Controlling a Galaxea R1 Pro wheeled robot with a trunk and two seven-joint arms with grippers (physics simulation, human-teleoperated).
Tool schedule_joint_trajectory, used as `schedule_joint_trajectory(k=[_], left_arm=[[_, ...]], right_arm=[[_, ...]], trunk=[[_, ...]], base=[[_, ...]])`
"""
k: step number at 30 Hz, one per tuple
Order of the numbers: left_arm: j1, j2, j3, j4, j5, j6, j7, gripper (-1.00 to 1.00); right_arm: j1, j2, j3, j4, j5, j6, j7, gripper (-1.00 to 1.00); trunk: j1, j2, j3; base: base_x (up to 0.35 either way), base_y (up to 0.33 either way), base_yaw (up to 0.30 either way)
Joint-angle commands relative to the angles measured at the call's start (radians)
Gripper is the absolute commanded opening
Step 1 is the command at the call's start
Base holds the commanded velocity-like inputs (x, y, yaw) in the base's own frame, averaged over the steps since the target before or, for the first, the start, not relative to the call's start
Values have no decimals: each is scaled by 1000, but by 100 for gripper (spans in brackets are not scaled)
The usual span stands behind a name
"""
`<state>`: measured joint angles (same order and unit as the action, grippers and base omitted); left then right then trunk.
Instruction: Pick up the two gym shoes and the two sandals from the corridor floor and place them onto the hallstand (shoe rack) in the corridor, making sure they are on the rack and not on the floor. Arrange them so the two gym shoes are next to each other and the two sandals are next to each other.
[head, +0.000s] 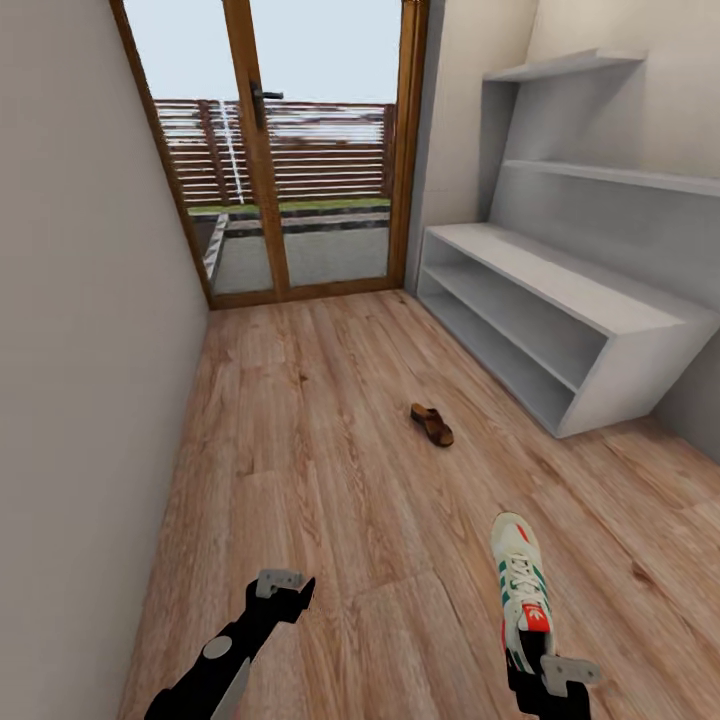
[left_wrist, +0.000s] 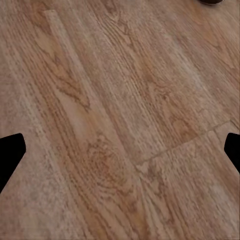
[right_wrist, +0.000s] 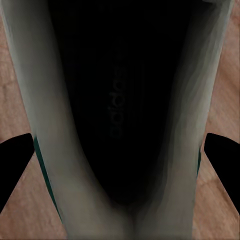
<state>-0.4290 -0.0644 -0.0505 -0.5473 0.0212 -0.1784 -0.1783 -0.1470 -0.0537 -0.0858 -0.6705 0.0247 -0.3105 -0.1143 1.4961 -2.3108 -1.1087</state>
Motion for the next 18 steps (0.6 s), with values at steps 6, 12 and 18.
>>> schedule_joint_trajectory(k=[6,12,18], left_arm=[[-1,1,0,2,2,-7,50,100],[-1,2,-1,3,1,-9,96,100],[-1,0,-2,3,0,-9,100,100]], right_arm=[[-1,0,0,0,4,-2,-3,-100],[0,0,0,0,4,-2,-2,-100],[0,0,0,0,4,-2,-2,-100]], trunk=[[0,0,9],[0,0,18],[0,0,27]], base=[[290,190,-3],[294,177,0],[328,49,0]])
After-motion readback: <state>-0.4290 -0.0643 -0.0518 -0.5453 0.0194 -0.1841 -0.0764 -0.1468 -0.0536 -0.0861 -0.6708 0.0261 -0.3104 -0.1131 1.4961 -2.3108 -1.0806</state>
